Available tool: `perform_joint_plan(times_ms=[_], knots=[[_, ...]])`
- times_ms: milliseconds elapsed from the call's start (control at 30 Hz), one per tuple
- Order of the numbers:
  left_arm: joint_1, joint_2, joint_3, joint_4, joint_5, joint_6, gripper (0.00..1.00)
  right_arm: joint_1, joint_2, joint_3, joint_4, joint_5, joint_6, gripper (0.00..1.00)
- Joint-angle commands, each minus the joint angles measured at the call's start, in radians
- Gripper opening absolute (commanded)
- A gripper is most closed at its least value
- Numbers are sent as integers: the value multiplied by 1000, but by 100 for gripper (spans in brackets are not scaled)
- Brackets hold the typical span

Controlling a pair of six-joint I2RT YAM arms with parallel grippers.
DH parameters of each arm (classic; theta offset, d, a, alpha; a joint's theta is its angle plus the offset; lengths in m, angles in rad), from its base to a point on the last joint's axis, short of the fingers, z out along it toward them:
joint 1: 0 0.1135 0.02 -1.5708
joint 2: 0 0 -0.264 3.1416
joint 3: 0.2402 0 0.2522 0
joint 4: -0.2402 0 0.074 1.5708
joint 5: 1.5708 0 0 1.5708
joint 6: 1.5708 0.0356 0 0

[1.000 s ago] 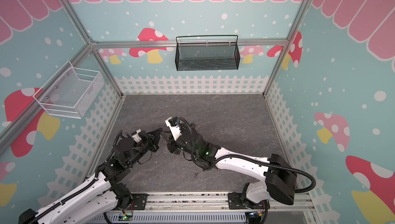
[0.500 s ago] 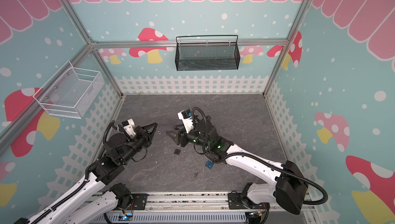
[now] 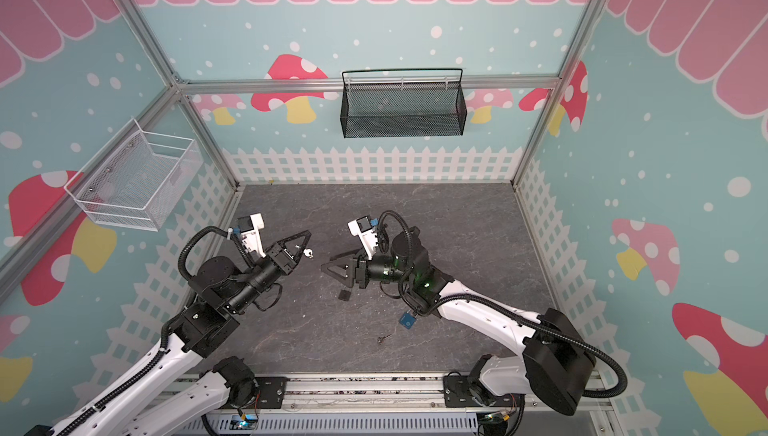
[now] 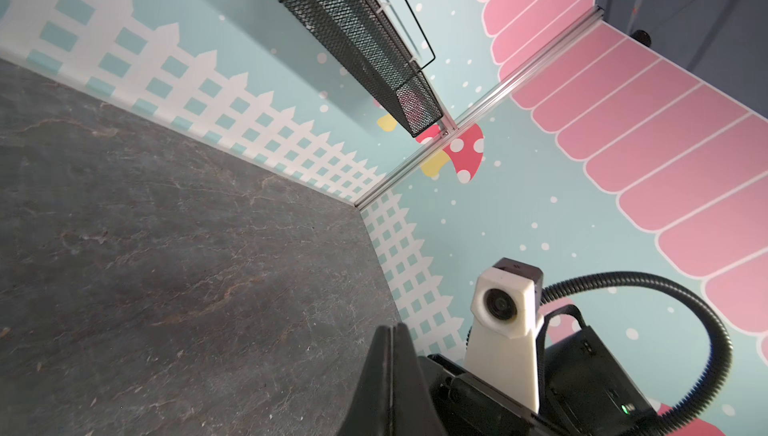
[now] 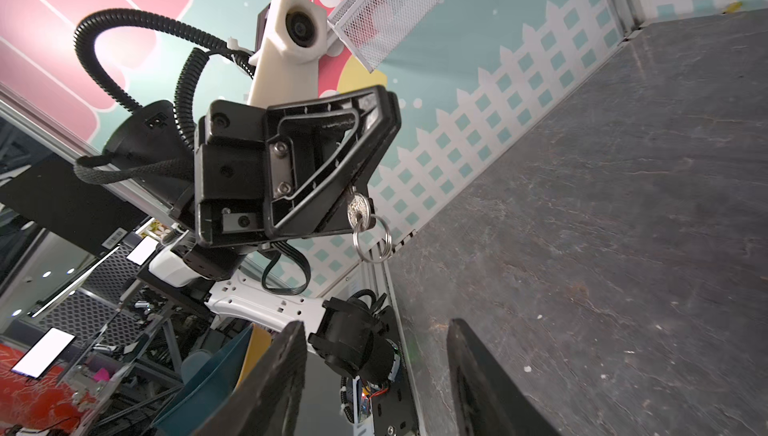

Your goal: Unlock with the key

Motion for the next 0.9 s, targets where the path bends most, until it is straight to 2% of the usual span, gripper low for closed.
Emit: perform_joint_plan(times_ms=[0,167,467,867], knots=[[6,-11,-36,90,64,55,0,-6,46,22,147,-59,88,57],[7,-4,-46,141,122,56,0,-6,88,44,228,-87,129,54],[6,12,-48,179,169,62,0,-5,118,75,259,-84,135,46],[6,39,-39,201,182,56,0,-4,143,81,290,-99,150,32]])
